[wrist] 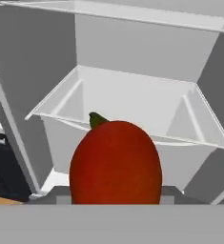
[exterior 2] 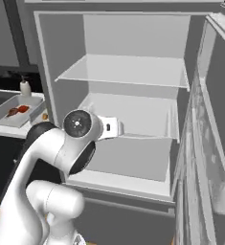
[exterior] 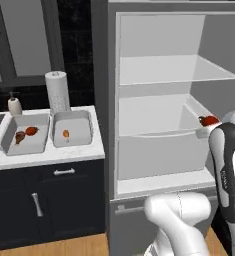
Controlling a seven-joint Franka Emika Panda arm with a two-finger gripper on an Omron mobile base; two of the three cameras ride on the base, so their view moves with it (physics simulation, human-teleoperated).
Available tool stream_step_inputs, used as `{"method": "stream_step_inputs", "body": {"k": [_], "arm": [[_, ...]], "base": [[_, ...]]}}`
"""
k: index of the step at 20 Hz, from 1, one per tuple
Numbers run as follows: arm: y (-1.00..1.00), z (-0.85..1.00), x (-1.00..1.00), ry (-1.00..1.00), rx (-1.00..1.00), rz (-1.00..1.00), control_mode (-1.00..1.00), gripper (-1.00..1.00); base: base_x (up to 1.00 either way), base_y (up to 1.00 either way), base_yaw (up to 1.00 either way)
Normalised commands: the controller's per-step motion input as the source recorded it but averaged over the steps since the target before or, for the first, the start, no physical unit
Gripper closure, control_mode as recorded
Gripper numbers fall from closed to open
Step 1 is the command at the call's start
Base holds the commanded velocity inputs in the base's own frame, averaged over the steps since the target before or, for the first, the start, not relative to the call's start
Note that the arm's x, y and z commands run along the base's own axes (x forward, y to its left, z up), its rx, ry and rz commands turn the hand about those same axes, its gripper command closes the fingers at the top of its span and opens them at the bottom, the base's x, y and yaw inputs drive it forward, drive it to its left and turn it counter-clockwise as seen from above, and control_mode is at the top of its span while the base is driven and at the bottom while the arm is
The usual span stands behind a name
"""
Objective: Place one tomato and one chicken drumstick in each tupperware on the nearby counter, to pack two identical lunches.
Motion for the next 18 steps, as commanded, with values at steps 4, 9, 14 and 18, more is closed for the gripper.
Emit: {"method": "stream_step_inputs", "body": {"k": [4, 9, 14, 18], "arm": [[0.0, 0.0, 0.0, 0.0, 0.0, 0.0, 1.0, 1.0], [0.0, 0.0, 0.0, 0.0, 0.0, 0.0, 1.0, 1.0], [0.0, 0.0, 0.0, 0.0, 0.0, 0.0, 1.0, 1.0], [0.0, 0.0, 0.0, 0.0, 0.0, 0.0, 1.0, 1.0]], "base": [[-0.43, 1.0, 0.08], [0.12, 1.0, 0.06], [0.97, 0.8, 0.06], [1.0, 0.33, 0.04]]}}
